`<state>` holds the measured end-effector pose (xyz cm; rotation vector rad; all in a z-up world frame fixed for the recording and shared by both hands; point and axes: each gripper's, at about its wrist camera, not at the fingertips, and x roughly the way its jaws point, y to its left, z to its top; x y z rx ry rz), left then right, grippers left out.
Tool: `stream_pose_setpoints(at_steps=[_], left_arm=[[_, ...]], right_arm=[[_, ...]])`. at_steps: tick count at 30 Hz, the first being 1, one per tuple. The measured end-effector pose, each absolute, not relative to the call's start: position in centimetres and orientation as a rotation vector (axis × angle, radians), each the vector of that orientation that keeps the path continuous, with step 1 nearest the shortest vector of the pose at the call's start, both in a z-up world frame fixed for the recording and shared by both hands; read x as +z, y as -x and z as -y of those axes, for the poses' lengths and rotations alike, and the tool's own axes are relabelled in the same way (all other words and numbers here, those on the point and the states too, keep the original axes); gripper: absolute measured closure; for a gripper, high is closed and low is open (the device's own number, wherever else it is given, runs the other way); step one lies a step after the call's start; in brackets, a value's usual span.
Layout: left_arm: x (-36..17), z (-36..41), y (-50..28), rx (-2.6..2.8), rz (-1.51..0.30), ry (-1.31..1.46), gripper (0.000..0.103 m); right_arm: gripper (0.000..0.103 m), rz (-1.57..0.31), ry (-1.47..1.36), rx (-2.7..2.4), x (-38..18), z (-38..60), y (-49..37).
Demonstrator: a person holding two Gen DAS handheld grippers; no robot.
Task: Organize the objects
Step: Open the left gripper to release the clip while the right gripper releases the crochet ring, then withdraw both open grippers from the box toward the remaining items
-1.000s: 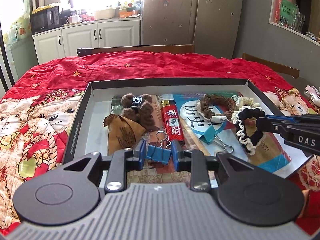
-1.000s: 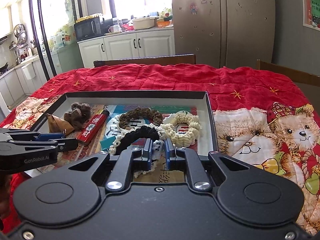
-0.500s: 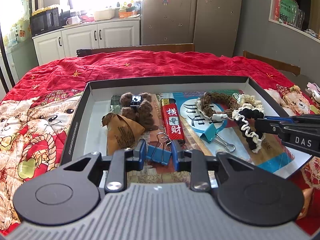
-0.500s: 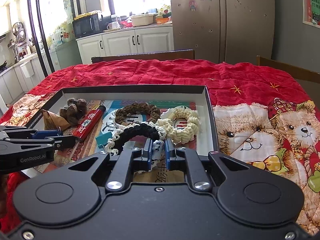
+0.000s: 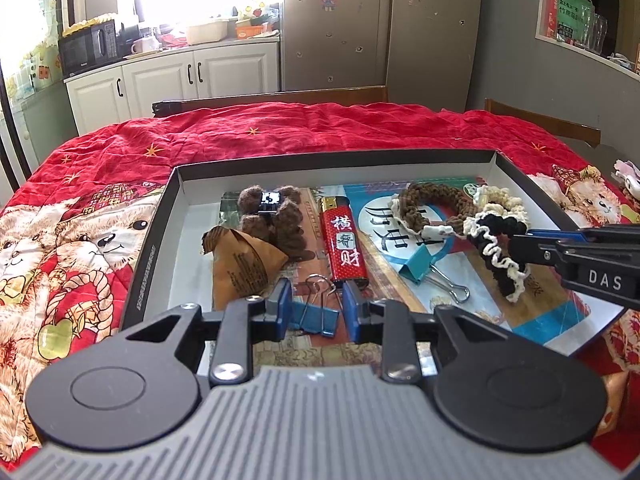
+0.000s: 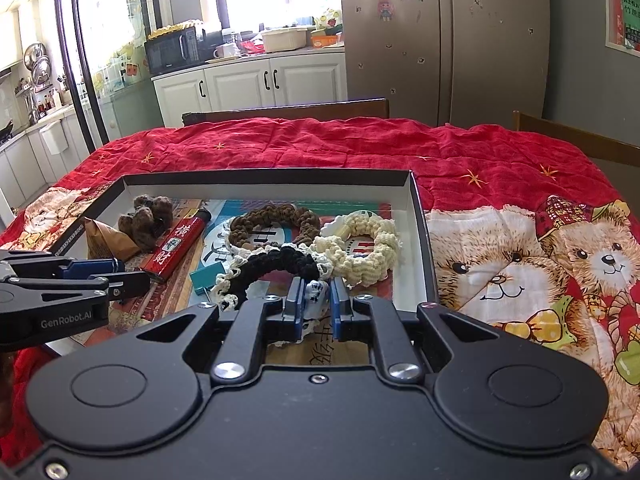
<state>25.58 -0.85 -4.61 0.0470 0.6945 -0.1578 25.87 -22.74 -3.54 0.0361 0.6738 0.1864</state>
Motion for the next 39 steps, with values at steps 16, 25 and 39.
stream_pose_setpoints(at_steps=[16,25,39], left_arm=[[-2.3,1.1,-23.5,-0.182,-0.627,-0.066,0.035],[0.1,0.4,-20.3,-0.175,-0.57,-0.076,0.027],[-1.7,-0.3,-14.2,-0.232,-0.614,-0.094,0.025]], right_arm=[[0.077,-0.604,-0.025,0.194,-1.1,22.9,-23.6],[0.068,-0.56,0.026,0.222,1.6,22.4,-19.8],[0.066,-0.568,0.069,0.259,1.4,21.7,-11.9]])
